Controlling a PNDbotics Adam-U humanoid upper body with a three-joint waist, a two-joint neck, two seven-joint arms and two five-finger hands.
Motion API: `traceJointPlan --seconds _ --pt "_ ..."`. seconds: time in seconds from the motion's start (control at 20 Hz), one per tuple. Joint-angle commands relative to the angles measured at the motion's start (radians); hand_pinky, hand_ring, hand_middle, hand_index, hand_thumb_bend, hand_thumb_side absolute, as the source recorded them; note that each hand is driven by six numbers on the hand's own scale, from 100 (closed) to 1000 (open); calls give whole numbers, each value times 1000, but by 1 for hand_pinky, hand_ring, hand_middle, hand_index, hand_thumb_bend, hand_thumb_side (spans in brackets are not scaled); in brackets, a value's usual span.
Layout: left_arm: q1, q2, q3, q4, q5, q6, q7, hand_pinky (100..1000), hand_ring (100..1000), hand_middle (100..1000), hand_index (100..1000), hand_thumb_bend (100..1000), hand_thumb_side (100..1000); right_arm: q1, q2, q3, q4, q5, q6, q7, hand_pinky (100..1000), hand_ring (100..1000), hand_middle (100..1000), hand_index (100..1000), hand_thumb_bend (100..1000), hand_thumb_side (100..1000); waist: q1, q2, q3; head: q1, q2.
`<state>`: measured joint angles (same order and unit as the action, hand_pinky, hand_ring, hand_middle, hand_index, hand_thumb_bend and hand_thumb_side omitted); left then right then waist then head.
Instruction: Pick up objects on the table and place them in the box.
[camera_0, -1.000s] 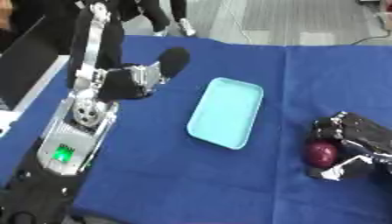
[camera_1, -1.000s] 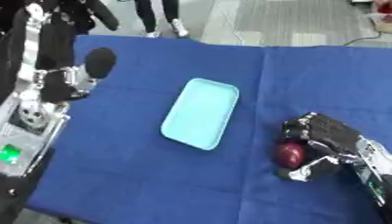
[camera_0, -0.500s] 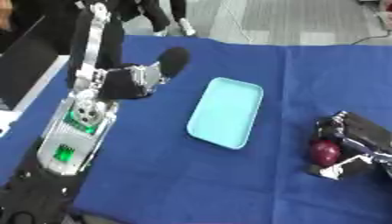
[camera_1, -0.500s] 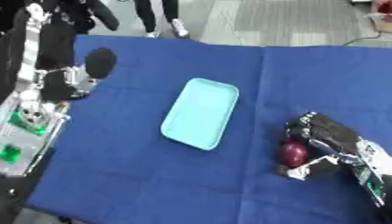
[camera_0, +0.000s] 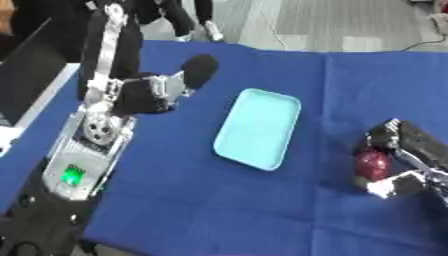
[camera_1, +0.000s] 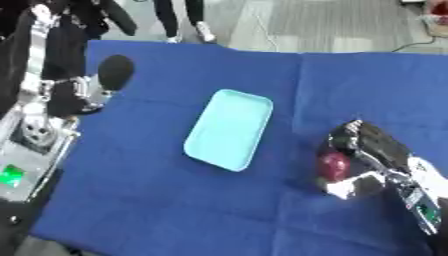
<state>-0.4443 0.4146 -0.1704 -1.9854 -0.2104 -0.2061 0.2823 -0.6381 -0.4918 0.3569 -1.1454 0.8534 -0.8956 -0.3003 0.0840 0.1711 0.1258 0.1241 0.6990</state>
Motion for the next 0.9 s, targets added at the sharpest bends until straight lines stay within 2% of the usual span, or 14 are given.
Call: traceJointPlan --seconds 0.05,0.2,0.6,0.65,0.7,0.9 --pt "-11 29 2 -15 4 -1 -6 403 454 630 745 551 620 -9 -15 1 -32 -32 -11 3 100 100 100 372 316 739 -2 -16 1 12 -11" --pt "-12 29 3 -15 4 0 -7 403 454 631 745 550 619 -8 -16 -1 -49 -52 -11 29 100 100 100 369 282 714 -2 -16 1 12 -11" --pt "-12 31 4 -15 3 1 -7 404 455 631 745 550 620 -19 -11 -41 -146 -130 4 49 100 100 100 355 312 657 -2 -18 0 15 -11" --pt "-12 32 4 -15 3 1 -7 404 455 631 745 550 620 -21 -11 -41 -160 -142 13 52 100 100 100 355 251 746 -2 -19 0 15 -11" --pt "-12 32 4 -15 2 1 -7 404 455 632 745 549 620 -25 -9 -40 -174 -155 22 56 100 100 100 355 309 652 -2 -20 0 15 -11" --pt "-11 32 4 -15 3 1 -8 404 455 632 745 549 620 -48 5 -26 -210 -194 50 93 100 100 100 354 307 653 -3 -23 0 12 -11"
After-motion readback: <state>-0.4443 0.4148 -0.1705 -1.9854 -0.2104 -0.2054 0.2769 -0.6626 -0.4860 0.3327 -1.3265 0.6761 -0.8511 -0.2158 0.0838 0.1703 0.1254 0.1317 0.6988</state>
